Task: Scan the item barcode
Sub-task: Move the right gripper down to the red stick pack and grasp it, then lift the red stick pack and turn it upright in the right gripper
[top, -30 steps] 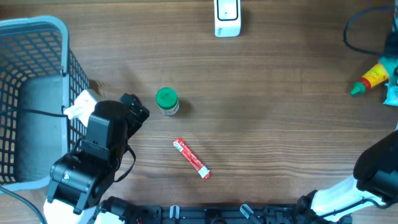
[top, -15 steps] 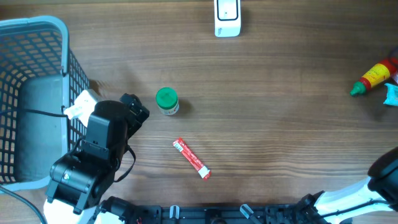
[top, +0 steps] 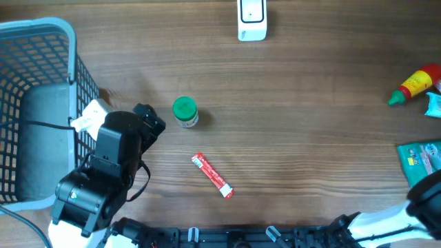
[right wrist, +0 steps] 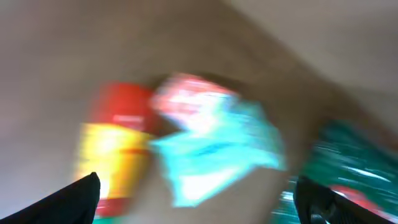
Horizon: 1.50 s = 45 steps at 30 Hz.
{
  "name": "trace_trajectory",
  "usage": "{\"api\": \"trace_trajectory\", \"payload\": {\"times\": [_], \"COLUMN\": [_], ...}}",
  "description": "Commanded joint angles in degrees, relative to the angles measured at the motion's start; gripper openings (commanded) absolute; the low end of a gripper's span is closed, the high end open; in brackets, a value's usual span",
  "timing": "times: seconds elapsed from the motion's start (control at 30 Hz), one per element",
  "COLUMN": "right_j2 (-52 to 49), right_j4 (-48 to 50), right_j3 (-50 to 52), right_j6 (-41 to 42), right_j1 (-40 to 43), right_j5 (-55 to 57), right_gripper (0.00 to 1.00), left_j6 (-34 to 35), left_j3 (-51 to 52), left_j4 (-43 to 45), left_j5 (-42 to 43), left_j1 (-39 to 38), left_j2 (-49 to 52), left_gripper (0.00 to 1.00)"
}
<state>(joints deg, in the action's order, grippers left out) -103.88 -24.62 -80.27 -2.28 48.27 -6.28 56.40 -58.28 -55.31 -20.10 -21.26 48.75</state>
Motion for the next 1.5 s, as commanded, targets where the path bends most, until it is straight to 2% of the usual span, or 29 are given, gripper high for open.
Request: {"api": "trace_trajectory", "payload": {"times": [0.0,0.2,0.23,0.3,0.37,0.43,0.5,0.67,0.77,0.97,1.2,1.33,1.4,1.43,1.47], "right_j2": [9.8,13.1,13.0,12.7,11.5,10.2,9.1,8.6,8.6,8.5,8.0,4.4,1.6,0.6,0.0], "right_j4": [0.1,-10.4,-15.2,-22.3,-29.6,-33.8,-34.5,-29.6,-24.1,-9.1,-3.9,-3.0,-2.2,-2.1,-2.2], "right_j3": [0.3,0.3,0.3,0.4,0.4,0.8,2.6,12.3,18.5,29.7,34.8,34.8,34.8,34.8,34.8], "right_j6": [13.5,14.4,14.4,14.2,12.0,11.3,12.6,22.1,23.8,30.6,34.4,35.1,35.5,35.5,35.8], "right_j1": [-10.4,-33.0,-39.4,-46.6,-54.8,-61.7,-68.3,-81.5,-87.8,-96.7,-99.3,-100.8,-102.2,-102.6,-102.9], "right_j5": [-17.9,-18.0,-18.6,-18.7,-18.7,-18.7,-18.9,-19.2,-19.5,-18.0,-11.7,-11.5,-11.5,-11.5,-11.7], "right_gripper": [1.00,1.00,1.00,0.99,0.86,0.82,0.73,0.73,0.69,0.66,0.51,0.47,0.35,0.23,0.19], "left_j6": [-0.7,-0.7,-0.7,-0.7,-0.7,-0.7,-0.7,-0.7,-0.7,-0.7,-0.7,-0.7,-0.7,-0.7,-0.7], "left_j3": [-1.0,-1.0,-1.0,-1.0,-1.0,-1.0,-1.0,-1.0,-1.0,-1.0,-1.0,-1.0,-1.0,-1.0,-1.0], "left_j4": [-0.1,-0.1,-0.1,-0.1,-0.1,-0.1,-0.1,-0.1,-0.1,-0.1,-0.1,-0.1,-0.1,-0.1,-0.1], "left_j5": [-1.0,-1.0,-1.0,-1.0,-1.0,-1.0,-1.0,-1.0,-1.0,-1.0,-1.0,-1.0,-1.0,-1.0,-1.0], "left_j1": [0.2,0.2,0.2,0.2,0.2,0.2,0.2,0.2,0.2,0.2,0.2,0.2,0.2,0.2,0.2], "left_j2": [-0.2,-0.2,-0.2,-0.2,-0.2,-0.2,-0.2,-0.2,-0.2,-0.2,-0.2,-0.2,-0.2,-0.2,-0.2], "left_gripper": [1.00,1.00,1.00,1.00,1.00,1.00,1.00,1.00,1.00,1.00,1.00,1.00,1.00,1.00,1.00]}}
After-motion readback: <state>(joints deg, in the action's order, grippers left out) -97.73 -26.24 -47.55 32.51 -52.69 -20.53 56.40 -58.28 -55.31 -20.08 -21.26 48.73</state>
